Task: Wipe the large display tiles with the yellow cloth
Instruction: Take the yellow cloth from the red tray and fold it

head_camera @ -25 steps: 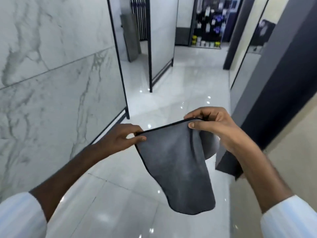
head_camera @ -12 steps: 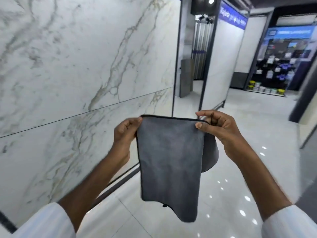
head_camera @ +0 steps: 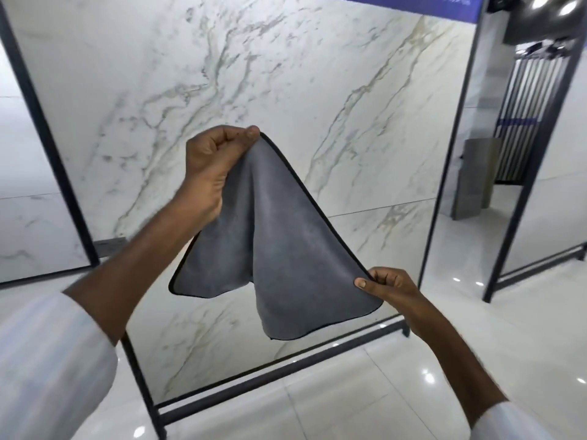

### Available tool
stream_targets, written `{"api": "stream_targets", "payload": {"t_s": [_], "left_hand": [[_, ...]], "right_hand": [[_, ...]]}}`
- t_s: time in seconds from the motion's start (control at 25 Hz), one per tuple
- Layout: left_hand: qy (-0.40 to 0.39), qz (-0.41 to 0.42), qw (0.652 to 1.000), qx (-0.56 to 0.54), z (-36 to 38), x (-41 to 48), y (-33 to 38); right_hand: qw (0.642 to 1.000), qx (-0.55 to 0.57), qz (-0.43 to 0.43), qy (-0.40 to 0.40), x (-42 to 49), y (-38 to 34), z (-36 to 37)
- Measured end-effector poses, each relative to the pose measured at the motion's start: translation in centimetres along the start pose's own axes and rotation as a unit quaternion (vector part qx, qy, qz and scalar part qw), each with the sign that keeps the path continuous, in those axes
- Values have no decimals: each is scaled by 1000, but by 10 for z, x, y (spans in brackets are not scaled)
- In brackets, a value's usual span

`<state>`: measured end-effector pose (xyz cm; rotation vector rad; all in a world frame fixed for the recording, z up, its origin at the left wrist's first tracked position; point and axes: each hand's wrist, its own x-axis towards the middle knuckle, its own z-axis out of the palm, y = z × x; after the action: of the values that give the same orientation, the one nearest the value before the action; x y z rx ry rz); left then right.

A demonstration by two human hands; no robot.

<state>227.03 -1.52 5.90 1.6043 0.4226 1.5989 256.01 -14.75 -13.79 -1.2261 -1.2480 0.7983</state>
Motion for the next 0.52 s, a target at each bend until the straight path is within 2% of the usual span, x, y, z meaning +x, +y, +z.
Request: {"api": "stream_targets", "payload": {"t_s": [0.16, 0.36, 0.44, 0.52], "left_hand": [[57, 22, 998, 28, -51, 8, 20], [128, 17, 991, 30, -110, 6, 36], [146, 15, 989, 33, -134, 1, 46], [143, 7, 989, 18, -153, -4, 60]], "right_hand": [[998, 19, -8, -51, 28, 9, 37], [997, 49, -4, -55, 42, 7, 79], [994, 101, -15, -37, 44, -7, 90], [976, 209, -49, -42, 49, -29, 89]]}}
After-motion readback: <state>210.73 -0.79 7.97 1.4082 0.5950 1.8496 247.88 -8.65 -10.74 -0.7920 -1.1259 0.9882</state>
